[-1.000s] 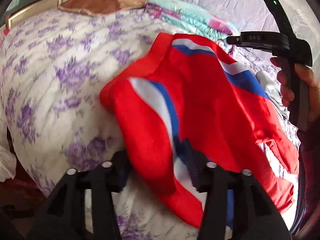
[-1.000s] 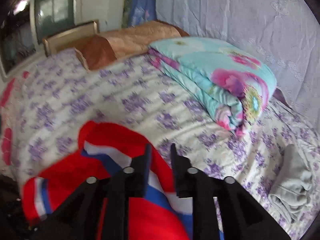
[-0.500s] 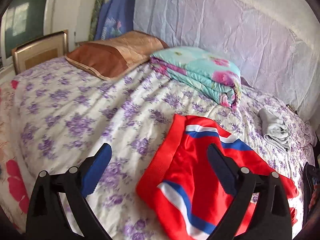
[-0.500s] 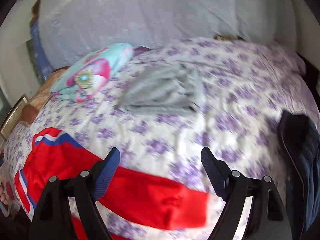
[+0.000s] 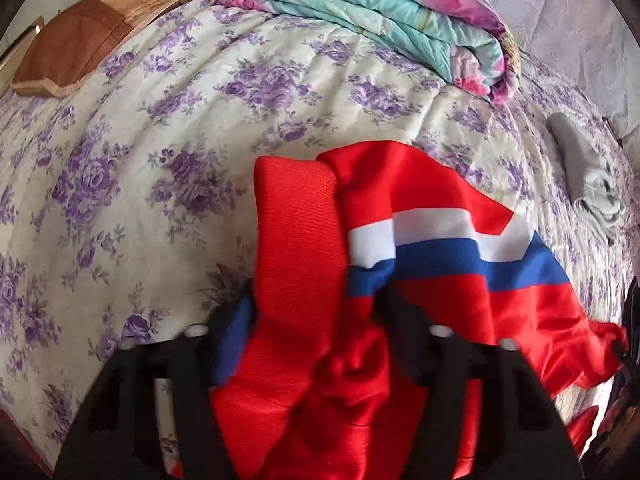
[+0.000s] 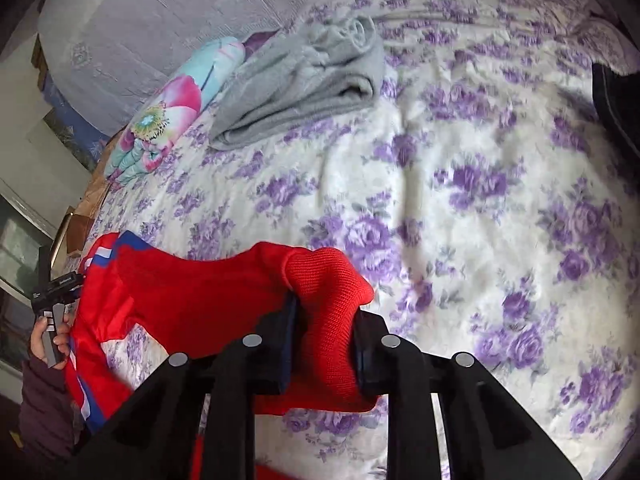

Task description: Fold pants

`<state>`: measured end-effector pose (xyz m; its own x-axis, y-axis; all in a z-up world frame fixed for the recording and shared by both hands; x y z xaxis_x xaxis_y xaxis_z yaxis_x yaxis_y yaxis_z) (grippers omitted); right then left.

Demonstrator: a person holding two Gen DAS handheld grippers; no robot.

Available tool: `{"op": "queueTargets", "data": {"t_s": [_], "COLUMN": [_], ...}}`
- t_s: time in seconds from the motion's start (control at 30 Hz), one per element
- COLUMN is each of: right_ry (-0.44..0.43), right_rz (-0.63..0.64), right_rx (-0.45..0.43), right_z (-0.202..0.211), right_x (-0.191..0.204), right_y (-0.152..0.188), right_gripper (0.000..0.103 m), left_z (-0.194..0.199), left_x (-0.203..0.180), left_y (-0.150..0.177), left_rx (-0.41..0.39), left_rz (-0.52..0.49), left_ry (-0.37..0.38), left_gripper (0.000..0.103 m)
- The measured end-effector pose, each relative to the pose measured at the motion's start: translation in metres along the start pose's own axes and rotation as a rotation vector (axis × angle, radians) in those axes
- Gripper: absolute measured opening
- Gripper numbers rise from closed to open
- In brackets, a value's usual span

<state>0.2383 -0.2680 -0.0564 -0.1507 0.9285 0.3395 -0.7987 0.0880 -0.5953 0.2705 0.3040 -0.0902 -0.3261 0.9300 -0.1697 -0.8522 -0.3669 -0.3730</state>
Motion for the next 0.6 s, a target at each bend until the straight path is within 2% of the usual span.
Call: {"op": "queueTargets", "data": {"t_s": [0.07,0.13,0.2,0.33,0.4,0.5,0.53,0.57,0.6], "right_ry": [0.019,0.036,0.047,0.081,0.084,0.088,0.095,0.115,0.144], "right_rz": [-0.006,-0.031,-0.038,-0.065,-0.075,-0.072,-0.076,-0.088,-0.101], "right_rx": [-0.081,-0.15,-0.178,-0.182,-0.186,-0.242,-0.25,-0.234,-0.195], "right_z": [0.022,0.041,0.053,0.051,0.049,0.054,0.052,0.043,0.03], "right_x": [-0.006,-0.017,-0.031,-0.051,-0.057,-0.059,-0.061,-0.066,-0.071], "right_y": [-0.018,-0.033,-0.042,-0.055,-0.06,-0.065,-0.064,-0.062,-0.06], "right_gripper": [0.021,0.021,0.021,0.021,0.021,0.021,0.022,0.022,0.022], "left_z": [0.014,0.03,0.045,0.053,0.053,0.054,0.05,0.04,0.023], "left_x": [-0.005,-0.009,-0.017,-0.042,-0.052,-0.058,-0.058,-0.056,-0.055], "left_y": [0.001,-0.003,-0.009,-0.022,-0.031,-0.04,-0.041,-0.042,-0.041], "left_rx": [-0.046,-0.102,-0.143,-0.216,-0.23,-0.283,-0.293,-0.278,-0.233], "left_rz": [-0.035,-0.048,-0.056,-0.091,-0.082,-0.044,-0.032,-0.02,-0.013], "left_ry": [-0.019,-0.016,0.004,-0.025,-0.017,0.012,0.009,-0.003,-0.032], "left_gripper": [0.033,0.033,0.032,0.032,0.032,0.033,0.035,0.042,0.048]}}
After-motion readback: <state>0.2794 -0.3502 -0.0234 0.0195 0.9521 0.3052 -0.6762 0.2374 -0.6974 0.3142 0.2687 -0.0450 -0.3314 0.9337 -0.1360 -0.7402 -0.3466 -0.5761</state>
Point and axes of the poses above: each gripper's, at about its wrist camera, not at the fingertips, and z roughly against the way its jaws point, x to its left, y to its underside, the point moved 4 cm from there along -z, roughly the way its jaws point, and after that the axes turned 4 degrees about z, right-handed, at the moved point
